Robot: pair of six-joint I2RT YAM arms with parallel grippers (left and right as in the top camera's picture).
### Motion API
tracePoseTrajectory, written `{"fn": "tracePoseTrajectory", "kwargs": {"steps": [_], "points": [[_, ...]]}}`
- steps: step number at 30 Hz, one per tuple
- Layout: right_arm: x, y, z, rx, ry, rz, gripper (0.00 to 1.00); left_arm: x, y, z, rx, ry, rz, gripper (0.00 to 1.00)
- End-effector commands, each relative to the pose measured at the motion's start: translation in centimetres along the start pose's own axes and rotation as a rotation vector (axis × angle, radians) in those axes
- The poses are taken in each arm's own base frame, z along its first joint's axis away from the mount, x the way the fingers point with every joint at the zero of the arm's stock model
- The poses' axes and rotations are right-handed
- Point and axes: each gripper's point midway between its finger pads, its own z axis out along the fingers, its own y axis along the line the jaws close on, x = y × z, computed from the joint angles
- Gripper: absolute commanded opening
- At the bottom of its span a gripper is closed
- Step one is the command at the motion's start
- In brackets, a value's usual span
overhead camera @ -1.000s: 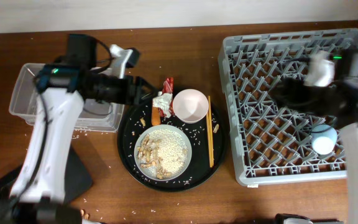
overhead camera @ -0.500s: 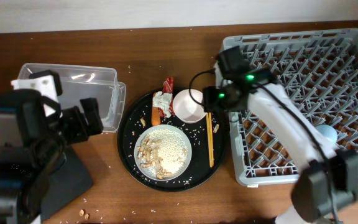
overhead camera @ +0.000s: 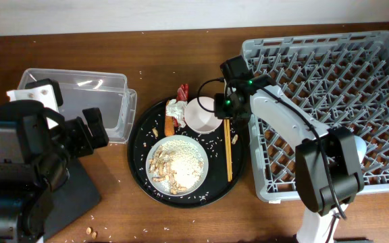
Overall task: Sort waste into correct bins and load items into the dishwasher rack
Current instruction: 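Reach the right gripper to the pink bowl and grasp its rim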
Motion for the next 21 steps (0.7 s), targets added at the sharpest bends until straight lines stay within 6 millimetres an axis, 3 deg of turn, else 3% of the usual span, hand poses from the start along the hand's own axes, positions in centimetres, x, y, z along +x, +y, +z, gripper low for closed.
{"fn": "tracePoseTrajectory", "kwargs": {"steps": [1, 4, 6, 10, 12, 17, 21], "points": [[0.2, -0.3, 0.6, 0.027, 0.01, 0.002, 0.44, 0.7, 0.5, -0.2, -0.023, 0.025, -0.01, 0.99], [0.7, -0.6, 1.3, 0.036, 0.036, 0.006, 0.43, 1.6, 0.8, -0.3, -0.032, 0.059, -0.007, 0.99], [1.0, -0.8, 1.9, 0.041, 0.05, 0.008, 0.34, 2.4, 1.0, -0.4, -0.042, 0.092, -0.003, 0.99], [0.4, -0.3, 1.6, 0.021, 0.029, 0.004, 0.04, 3.9, 1.4, -0.6, -0.059, 0.155, 0.005, 0.99], [-0.1, -0.1, 0.8, 0.013, 0.007, 0.003, 0.04, 4.5, 1.6, -0.7, -0.066, 0.18, 0.008, 0.99], [-2.5, 0.5, -4.5, -0.015, -0.091, 0.007, 0.04, 5.6, 1.9, -0.9, -0.078, 0.223, 0.013, 1.0], [-4.9, -1.4, -11.4, 0.06, -0.257, 0.036, 0.04, 5.9, 2.0, -1.0, -0.081, 0.237, 0.014, 0.99]]}}
